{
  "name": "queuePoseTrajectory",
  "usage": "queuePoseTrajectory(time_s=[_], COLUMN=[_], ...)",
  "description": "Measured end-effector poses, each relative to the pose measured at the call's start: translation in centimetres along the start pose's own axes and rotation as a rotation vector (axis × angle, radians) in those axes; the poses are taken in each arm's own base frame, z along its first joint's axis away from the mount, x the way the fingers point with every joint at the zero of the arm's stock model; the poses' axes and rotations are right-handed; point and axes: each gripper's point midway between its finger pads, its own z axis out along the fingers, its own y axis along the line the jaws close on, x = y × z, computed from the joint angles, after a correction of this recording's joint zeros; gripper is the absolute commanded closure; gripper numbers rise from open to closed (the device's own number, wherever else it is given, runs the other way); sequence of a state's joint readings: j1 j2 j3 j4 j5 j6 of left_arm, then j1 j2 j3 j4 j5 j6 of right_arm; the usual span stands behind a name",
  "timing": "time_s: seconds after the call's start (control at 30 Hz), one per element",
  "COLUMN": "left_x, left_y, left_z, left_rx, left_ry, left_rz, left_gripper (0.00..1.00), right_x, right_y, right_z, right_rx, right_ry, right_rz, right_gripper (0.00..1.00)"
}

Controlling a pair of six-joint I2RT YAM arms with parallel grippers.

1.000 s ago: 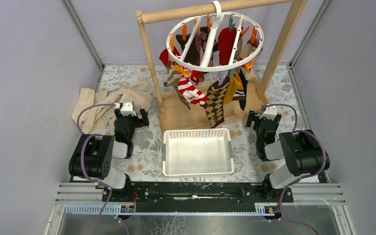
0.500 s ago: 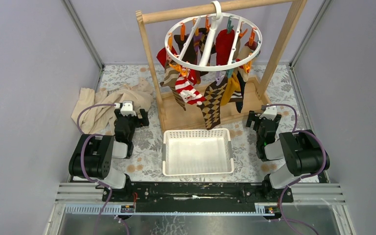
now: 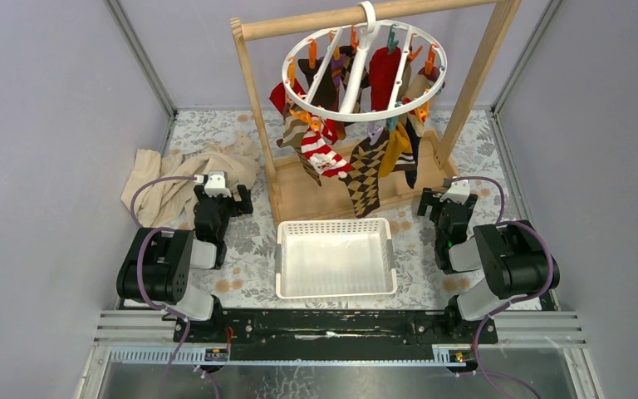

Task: Remove the socks clipped to the hanger
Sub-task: Move the clothesline to the center of the board.

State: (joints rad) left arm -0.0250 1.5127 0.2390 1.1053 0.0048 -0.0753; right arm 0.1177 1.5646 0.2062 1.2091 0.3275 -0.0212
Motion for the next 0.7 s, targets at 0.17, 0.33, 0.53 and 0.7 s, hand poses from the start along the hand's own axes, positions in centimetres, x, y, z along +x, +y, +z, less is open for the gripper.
queuePoseTrajectory(time_s=[0.17,0.33,0.53,0.7], left_x=[0.0,-1.5,-7.9,-15.0], left_y=[0.3,0.4,-0.3,-1.6], left_z=[0.0,0.5,-0.4,-2.3], left_rx=[-0.020,-0.033,-0.010,0.030], left_ry=[-0.001,0.004,-0.106,-0.210], left_rz=[-0.005,-0.007,-0.013,-0.070], left_gripper=[0.02,0.01,0.02,0.01], right_x=[-0.4,-4.0,-11.2,-16.6], right_y=[-0.1,-0.5,-1.2,-2.6], right_z=[-0.1,-1.4,-4.0,-6.9], right_rx=[0.003,0.005,-0.001,0.040], right_ry=[-0.010,-0.078,-0.225,-0.275], right_rz=[0.004,0.025,0.058,0.190], right_gripper=[0.00,0.00,0.00,0.00])
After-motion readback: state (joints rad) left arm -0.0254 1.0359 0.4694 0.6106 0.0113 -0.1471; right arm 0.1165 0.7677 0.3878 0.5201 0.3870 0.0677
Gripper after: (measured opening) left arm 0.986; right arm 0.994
